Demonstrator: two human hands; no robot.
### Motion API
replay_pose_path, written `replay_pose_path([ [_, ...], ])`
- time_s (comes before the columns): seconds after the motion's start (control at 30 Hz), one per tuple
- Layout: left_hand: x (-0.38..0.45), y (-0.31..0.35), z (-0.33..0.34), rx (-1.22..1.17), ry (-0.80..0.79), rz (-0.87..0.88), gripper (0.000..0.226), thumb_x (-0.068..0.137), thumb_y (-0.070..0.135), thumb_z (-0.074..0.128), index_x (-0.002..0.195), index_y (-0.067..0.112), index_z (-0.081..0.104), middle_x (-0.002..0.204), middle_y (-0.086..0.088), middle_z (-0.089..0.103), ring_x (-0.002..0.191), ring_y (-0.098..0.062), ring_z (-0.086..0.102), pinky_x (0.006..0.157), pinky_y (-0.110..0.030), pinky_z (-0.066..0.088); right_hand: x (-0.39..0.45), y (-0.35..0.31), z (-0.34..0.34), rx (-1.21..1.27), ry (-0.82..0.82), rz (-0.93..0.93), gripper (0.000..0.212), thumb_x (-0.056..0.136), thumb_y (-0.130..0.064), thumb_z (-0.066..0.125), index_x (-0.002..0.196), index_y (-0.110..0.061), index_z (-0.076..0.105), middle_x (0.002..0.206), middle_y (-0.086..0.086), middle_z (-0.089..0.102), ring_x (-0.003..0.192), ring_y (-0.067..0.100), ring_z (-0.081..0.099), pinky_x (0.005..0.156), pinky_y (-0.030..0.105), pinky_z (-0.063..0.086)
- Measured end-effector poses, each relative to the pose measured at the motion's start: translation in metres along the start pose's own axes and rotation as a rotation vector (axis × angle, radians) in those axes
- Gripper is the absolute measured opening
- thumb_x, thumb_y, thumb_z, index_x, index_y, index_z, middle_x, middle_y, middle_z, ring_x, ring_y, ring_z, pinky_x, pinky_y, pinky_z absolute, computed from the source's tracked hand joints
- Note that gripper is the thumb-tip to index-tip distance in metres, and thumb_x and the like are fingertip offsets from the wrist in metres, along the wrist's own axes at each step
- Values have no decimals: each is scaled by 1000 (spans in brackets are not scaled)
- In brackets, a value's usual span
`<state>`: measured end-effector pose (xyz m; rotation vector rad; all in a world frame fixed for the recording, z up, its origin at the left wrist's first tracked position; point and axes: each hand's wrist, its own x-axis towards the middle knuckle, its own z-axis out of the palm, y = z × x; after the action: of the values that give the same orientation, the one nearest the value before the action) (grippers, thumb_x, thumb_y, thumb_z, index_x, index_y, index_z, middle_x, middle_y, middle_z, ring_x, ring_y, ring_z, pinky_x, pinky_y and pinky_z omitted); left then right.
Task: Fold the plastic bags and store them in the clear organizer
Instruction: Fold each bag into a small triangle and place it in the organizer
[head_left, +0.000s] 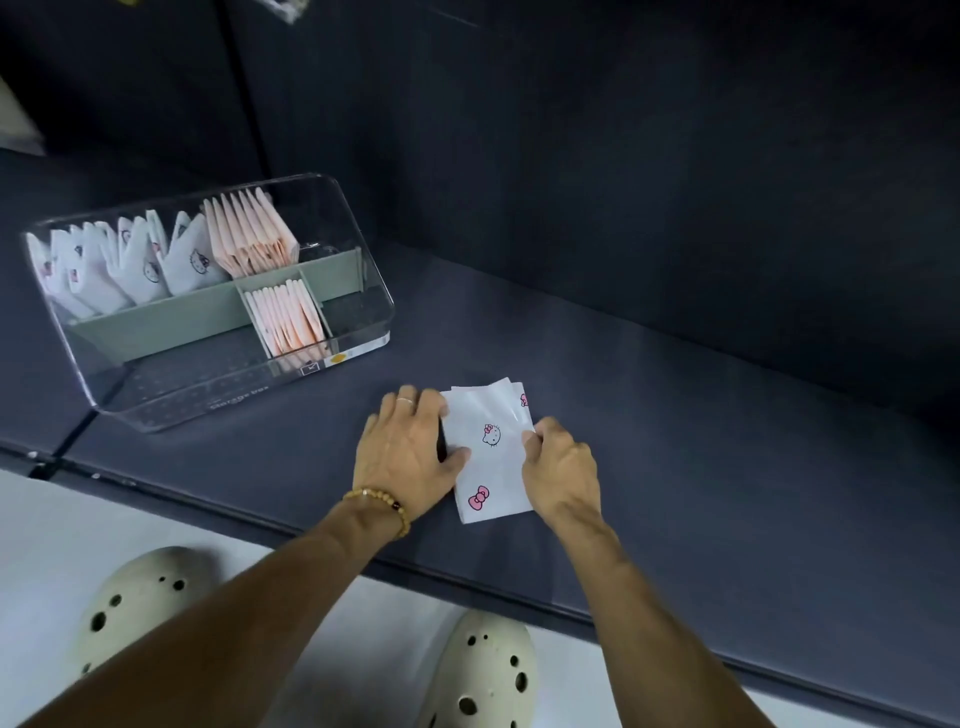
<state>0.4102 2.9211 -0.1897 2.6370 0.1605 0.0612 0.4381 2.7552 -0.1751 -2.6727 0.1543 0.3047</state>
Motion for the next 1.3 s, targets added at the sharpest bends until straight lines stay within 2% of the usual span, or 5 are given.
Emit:
replay_pose_path([
  [0.17, 26, -11, 3, 96, -241, 304, 62, 90, 42, 46, 146, 28, 25, 157, -2, 17, 143, -20, 17, 115, -36, 9, -1, 5, 2, 96, 4, -7, 20, 101, -29, 39, 100, -11, 47, 85, 11, 65, 84, 34, 59, 71, 42, 50],
  [0.57, 28, -13, -1, 187, -251, 332, 51, 90, 52, 47, 134, 27, 47, 116, 0, 41, 106, -19, 35, 98, -32, 36, 1, 7, 11, 5, 197, 9, 12, 95, -26, 50, 96, -14, 51, 84, 4, 64, 78, 30, 59, 62, 33, 43],
  [0.93, -19, -13, -3, 256, -10, 250, 39, 84, 38, 51, 100, 7, 69, 90, -10, 56, 79, -32, 53, 67, -41, 50, -63, 52, 34, -323, 125, -236, 67, 99, -46, 19, 151, -2, 21, 160, 12, 14, 148, 26, 13, 119, 43, 13],
  [1.17, -11, 20, 11, 321, -46, 615, 31, 86, 23, 53, 111, 12, 66, 124, -8, 61, 123, -29, 51, 104, -42, 38, -60, 54, 36, -366, 111, -256, 69, 98, -47, 11, 151, -3, 17, 160, 13, 12, 148, 24, 10, 119, 44, 9],
  [1.3, -1, 40, 39, 304, -344, 707, 64, 95, 19, 42, 151, 12, 12, 159, -2, 11, 147, -14, 2, 113, -22, -13, -56, 60, 36, -372, 66, -279, 70, 97, -49, 1, 152, -7, 6, 161, 9, -3, 149, 21, -2, 119, 41, -2],
])
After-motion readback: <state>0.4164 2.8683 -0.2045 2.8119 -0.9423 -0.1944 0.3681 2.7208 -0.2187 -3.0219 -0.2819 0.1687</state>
